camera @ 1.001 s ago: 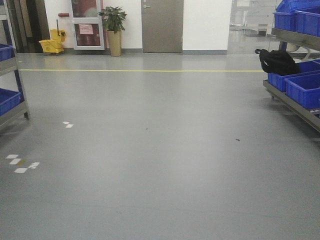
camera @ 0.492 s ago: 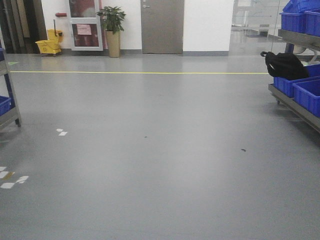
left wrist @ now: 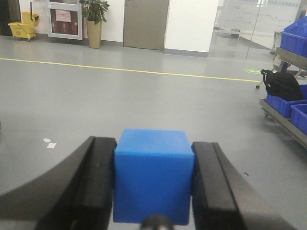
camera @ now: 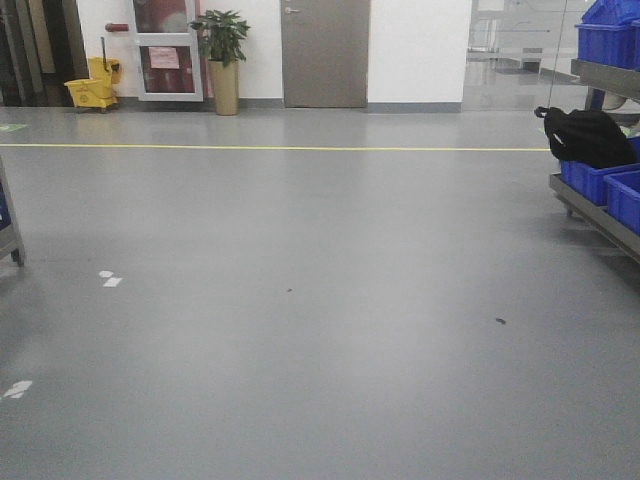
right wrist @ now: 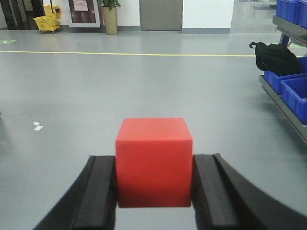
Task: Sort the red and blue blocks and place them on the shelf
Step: 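Drive forward along the aisle beside the bin shelves, then turn the base toward the shelf with blue bins and stop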
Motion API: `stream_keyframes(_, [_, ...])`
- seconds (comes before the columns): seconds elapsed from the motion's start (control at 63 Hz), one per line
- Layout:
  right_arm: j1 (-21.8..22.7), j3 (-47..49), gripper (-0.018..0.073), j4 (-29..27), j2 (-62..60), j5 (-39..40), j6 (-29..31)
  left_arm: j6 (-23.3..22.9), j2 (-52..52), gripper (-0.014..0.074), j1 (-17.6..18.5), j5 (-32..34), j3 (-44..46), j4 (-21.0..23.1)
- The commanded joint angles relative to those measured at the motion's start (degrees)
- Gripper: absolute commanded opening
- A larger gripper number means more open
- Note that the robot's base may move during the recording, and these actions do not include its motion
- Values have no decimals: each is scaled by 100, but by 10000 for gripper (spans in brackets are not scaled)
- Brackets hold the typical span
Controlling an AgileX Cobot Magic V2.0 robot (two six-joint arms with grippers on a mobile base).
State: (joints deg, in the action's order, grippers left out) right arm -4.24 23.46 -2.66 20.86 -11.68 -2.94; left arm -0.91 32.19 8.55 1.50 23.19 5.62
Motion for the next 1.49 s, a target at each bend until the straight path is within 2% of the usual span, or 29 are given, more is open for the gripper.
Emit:
stream_keyframes(0.0, [36,159,375,-5,23,513,36,0,-5,321,-1,531,168,-3])
stream_keyframes(0.81, [36,159,375,-5,23,513,36,0,241,321,-1,531,168,-3])
stream_keyframes(1.191, [36,159,375,-5,23,513,36,0,1556,321,-1,531,168,-3])
stream_keyframes(1.477, [36,159,375,-5,23,513,36,0,2949,321,-1,541,168,-3])
